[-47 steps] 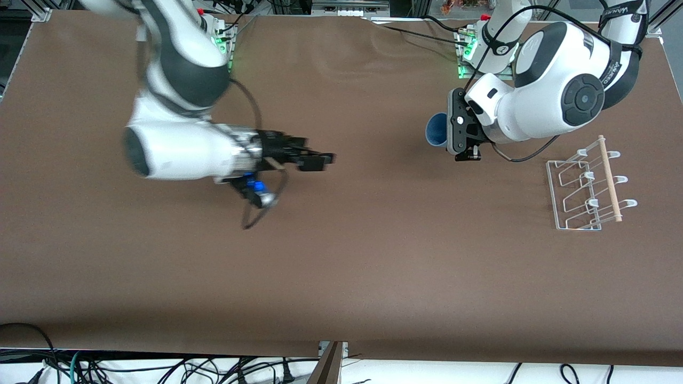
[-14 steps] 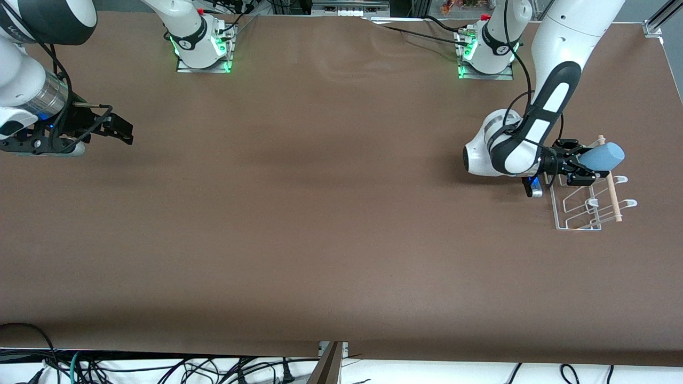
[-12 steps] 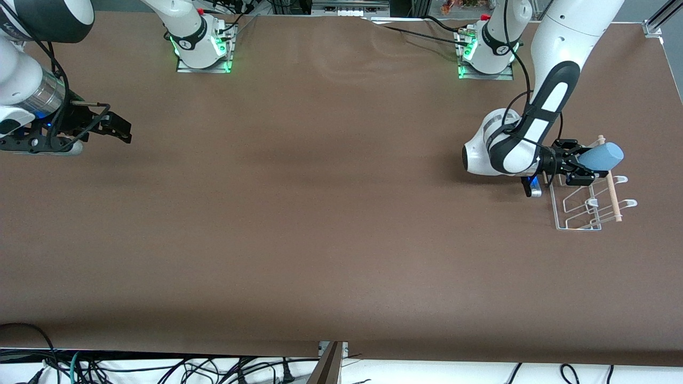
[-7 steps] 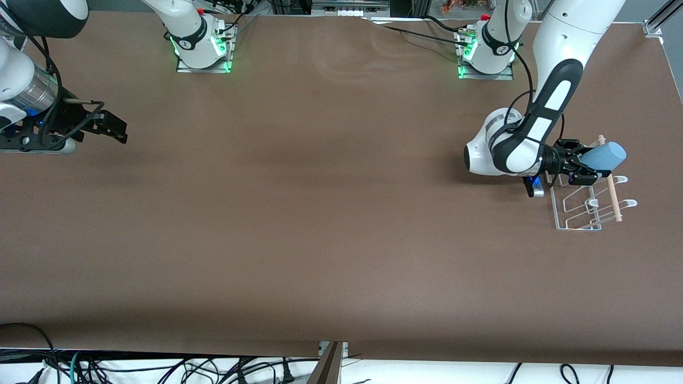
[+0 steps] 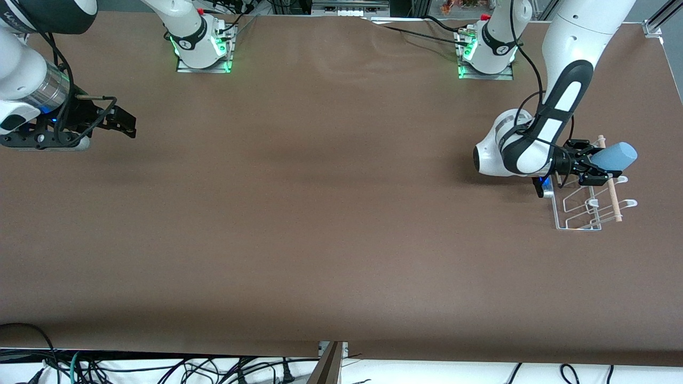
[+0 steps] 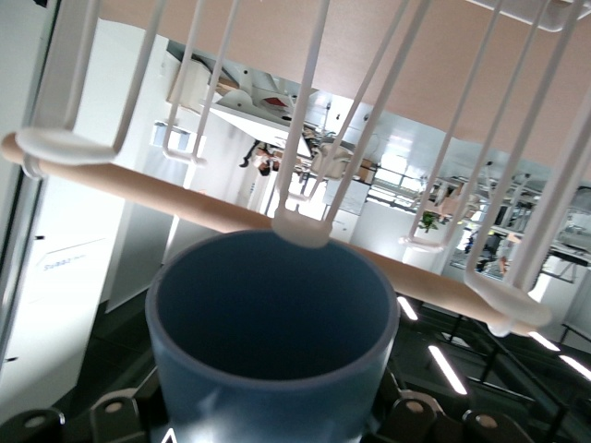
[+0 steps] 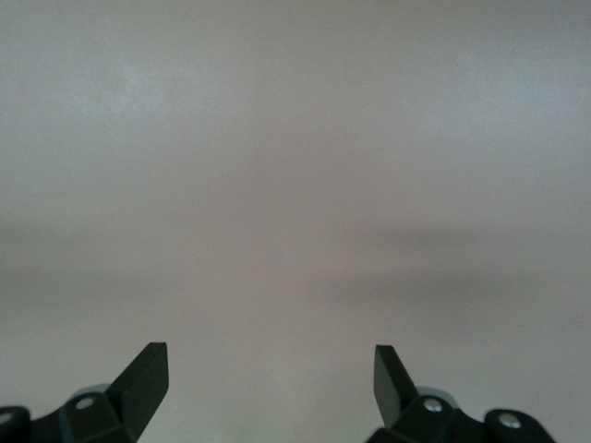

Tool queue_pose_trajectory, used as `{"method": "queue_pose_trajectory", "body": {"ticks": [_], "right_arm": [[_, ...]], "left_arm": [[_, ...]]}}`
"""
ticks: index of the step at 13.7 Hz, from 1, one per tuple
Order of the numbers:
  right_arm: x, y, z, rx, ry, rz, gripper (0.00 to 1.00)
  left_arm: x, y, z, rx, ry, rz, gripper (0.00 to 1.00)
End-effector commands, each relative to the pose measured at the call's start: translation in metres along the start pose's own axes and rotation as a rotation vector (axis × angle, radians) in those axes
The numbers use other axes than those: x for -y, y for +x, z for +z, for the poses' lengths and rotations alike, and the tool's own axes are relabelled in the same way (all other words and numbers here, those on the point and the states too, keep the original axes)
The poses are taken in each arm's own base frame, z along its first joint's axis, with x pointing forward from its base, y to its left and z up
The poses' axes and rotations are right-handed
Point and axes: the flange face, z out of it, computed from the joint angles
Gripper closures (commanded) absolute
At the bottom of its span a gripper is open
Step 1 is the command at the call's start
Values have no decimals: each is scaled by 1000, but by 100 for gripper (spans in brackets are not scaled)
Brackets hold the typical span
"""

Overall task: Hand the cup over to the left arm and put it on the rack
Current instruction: 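Lower the cup onto a rack peg with the left gripper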

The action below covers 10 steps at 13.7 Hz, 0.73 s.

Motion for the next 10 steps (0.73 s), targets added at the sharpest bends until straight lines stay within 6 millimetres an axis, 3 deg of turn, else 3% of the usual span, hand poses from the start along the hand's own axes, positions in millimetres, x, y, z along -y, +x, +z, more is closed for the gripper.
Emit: {"method": "queue_pose_trajectory", "body": {"ticks": [1,5,6,7,8,10], "right_arm": [[0,4,-2,11,-6,-2,1],[0,4,-2,11,-5,-5,1],[0,5,-1,14,-6,-5,1],[0,5,-1,14,-6,-5,1],[0,5,0,15,-4,-5,1],[0,7,3,21,-6,-5,1]], "left_arm": [[-7,10,-1,-2,50,18,74],[-9,17,-2,-2,69,28,74],[-9,17,-2,-2,71,14,69],[-9,18,-3,-4,72,1,40],[-9,19,-3,-2,73,1,0],[-9,18,-5,-3,73,-8,0]]}}
